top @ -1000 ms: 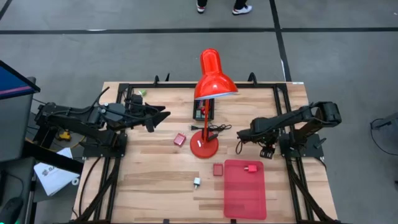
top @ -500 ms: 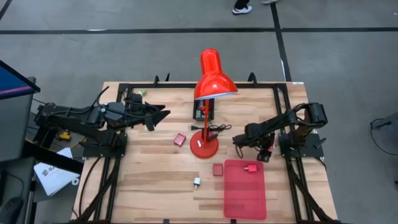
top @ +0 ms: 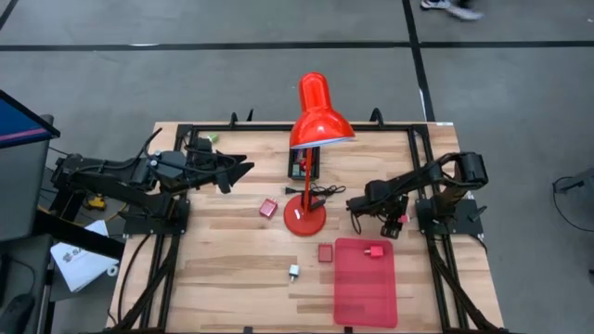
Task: Pick & Place Office items
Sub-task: Put the white and pink charger adapter into the red bin, then put the bottom red charger adapter into the red bin
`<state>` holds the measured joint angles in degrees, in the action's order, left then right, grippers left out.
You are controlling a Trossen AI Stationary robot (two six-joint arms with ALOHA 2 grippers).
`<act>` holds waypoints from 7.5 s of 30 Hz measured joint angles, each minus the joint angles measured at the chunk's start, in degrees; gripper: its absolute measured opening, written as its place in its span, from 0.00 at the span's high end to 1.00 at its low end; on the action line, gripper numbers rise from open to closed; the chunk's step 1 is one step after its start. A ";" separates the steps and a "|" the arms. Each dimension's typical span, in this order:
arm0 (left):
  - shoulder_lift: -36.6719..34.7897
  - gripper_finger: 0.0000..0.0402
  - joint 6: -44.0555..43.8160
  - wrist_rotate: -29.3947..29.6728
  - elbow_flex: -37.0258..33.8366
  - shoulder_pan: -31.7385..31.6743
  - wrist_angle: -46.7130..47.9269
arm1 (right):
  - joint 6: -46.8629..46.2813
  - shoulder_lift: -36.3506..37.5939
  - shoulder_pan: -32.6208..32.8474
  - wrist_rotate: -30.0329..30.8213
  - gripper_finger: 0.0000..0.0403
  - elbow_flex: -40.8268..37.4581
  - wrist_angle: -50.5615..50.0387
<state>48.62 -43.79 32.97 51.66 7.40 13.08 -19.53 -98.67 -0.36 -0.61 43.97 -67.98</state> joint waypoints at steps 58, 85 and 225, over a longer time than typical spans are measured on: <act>-0.02 0.29 4.55 -12.93 0.00 0.02 0.00 | -73.42 16.43 44.21 -0.09 0.71 19.89 28.89; -0.02 0.29 4.79 -17.88 0.00 1.05 0.11 | -50.36 -6.43 44.66 -12.83 0.71 36.48 14.40; 54.86 1.00 16.19 -28.75 -0.51 5.44 -14.30 | -47.39 19.63 33.03 53.64 0.39 57.72 9.81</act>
<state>103.49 -27.60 4.22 51.15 12.84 -1.22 -66.92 -79.05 32.67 53.04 101.69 -58.17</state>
